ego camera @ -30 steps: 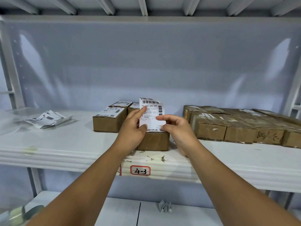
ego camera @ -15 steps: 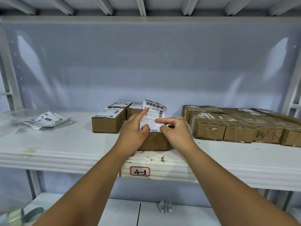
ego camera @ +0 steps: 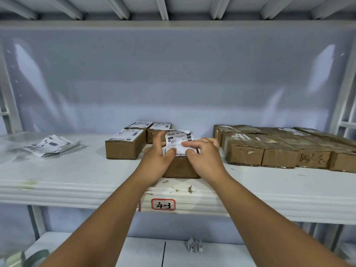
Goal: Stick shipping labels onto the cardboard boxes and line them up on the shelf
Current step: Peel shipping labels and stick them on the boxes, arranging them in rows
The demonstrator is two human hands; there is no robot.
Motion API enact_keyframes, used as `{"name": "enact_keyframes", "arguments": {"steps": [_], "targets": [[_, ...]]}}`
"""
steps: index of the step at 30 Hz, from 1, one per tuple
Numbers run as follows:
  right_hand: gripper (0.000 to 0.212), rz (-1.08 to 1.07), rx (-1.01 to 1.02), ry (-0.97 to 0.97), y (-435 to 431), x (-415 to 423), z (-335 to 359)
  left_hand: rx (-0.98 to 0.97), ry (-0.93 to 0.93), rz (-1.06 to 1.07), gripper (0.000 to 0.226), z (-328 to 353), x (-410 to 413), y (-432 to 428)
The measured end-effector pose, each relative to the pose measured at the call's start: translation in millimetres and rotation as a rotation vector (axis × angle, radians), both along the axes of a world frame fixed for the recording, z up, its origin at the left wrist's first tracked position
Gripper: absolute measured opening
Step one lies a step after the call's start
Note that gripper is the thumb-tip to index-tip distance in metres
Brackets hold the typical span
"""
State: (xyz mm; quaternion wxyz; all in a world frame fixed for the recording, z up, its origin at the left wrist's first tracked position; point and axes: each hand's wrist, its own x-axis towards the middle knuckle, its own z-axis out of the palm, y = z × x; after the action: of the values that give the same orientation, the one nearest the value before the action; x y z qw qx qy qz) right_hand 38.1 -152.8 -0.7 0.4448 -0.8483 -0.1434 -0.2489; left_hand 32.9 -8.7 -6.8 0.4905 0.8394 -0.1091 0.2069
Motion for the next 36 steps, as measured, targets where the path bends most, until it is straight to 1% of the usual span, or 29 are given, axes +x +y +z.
{"name": "enact_keyframes", "arguments": {"steps": [3, 4, 7, 10, 15, 23, 27, 33, 36], "targets": [[0.03, -0.068, -0.049, -0.036, 1, 1, 0, 0.074, 0.011, 0.046, 0.025, 1, -3, -1], [0.03, -0.092, -0.066, -0.05, 1, 0, 0, 0.111, 0.017, 0.061, 0.024, 1, -4, -2], [0.031, -0.148, -0.105, -0.074, 2, -1, 2, 0.214, 0.02, 0.105, 0.032, 3, -6, -6], [0.031, -0.202, -0.171, -0.095, 3, -2, 2, 0.279, -0.005, 0.129, 0.036, 3, -5, -9], [0.031, -0.271, -0.232, -0.105, 5, -4, 1, 0.332, 0.078, 0.158, 0.041, 2, 1, -6], [0.029, -0.315, -0.279, -0.076, 5, -4, 0, 0.273, 0.113, 0.109, 0.041, 1, 6, -4], [0.026, -0.314, -0.211, 0.008, 3, -1, 1, 0.235, 0.125, 0.084, 0.061, 0, 8, -4], [0.028, -0.256, -0.184, 0.055, 1, -1, 0, 0.182, 0.129, 0.066, 0.06, 0, 8, -4], [0.035, -0.195, -0.132, 0.099, 0, -1, 3, 0.187, 0.116, 0.069, 0.06, -1, 9, -5]]}}
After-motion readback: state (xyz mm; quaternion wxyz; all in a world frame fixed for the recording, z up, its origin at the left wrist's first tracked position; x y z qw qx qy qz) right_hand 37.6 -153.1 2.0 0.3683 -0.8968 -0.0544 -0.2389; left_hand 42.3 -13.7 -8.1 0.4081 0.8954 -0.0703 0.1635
